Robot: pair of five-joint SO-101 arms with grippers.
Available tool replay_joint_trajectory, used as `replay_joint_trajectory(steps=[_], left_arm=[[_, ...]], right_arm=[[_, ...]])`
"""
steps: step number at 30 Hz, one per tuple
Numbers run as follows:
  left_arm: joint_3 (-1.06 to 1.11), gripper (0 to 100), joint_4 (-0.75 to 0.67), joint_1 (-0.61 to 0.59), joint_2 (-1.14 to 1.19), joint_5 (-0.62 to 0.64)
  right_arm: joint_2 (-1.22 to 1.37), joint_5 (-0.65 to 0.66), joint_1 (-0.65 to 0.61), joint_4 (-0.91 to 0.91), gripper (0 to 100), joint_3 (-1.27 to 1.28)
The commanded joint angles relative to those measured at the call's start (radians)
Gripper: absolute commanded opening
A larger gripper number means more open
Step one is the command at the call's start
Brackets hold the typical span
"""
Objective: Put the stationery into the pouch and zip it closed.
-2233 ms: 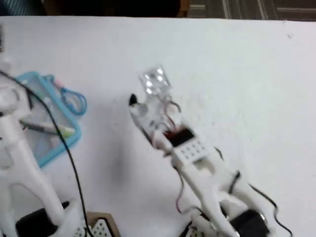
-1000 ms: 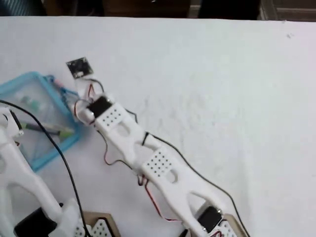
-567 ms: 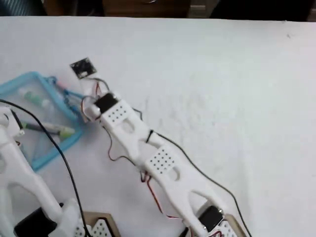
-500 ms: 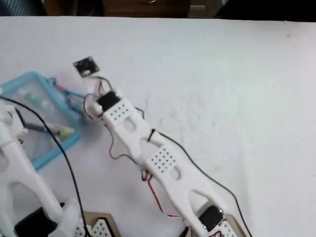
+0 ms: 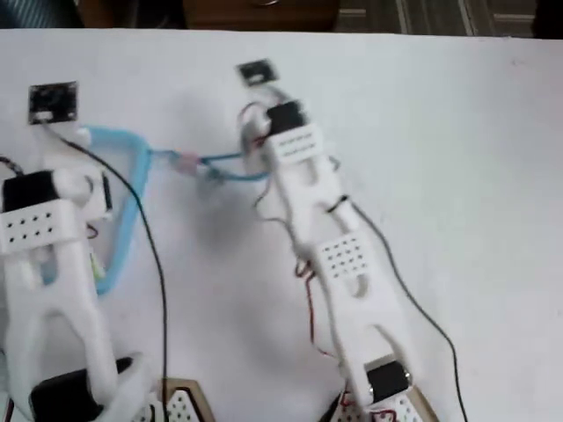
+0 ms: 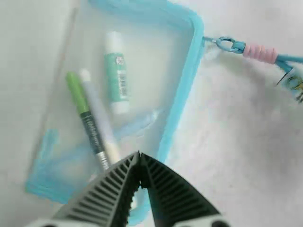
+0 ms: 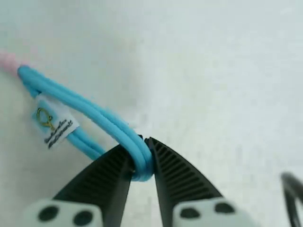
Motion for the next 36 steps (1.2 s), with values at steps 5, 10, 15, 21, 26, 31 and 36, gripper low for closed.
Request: replay_joint_trajectory(steps=[5, 10, 15, 21, 26, 31, 36], left_arm=[[-0.021, 2, -0.005, 0.102, -0.007, -0.014], [-0.014, 3, -0.005, 0.213, -0.005, -0.114], [-0.009, 4, -0.002, 0.367, -0.004, -0.247], [0.098, 16, -0.072, 0.492, -0.002, -0.339], [0.258, 20, -0.201, 0.473, -0.002, -0.318], [0.387, 20, -0.310, 0.467, -0.004, -0.310], [0.499, 16, -0.509, 0.466, -0.001, -0.319]], right_arm=[[-0.311, 0.032, 0.177, 0.028, 1.6, 0.279], [-0.596, 0.147, 0.232, 0.027, 1.6, 0.700], [-0.877, 0.276, 0.243, 0.022, 1.6, 1.126], [-1.046, 0.399, 0.251, -0.151, 1.6, 1.459], [-1.017, 0.404, 0.288, -0.424, 1.6, 1.602], [-0.932, 0.334, 0.302, -0.532, 1.6, 1.606], [-0.851, 0.238, 0.297, -0.568, 1.6, 1.545]])
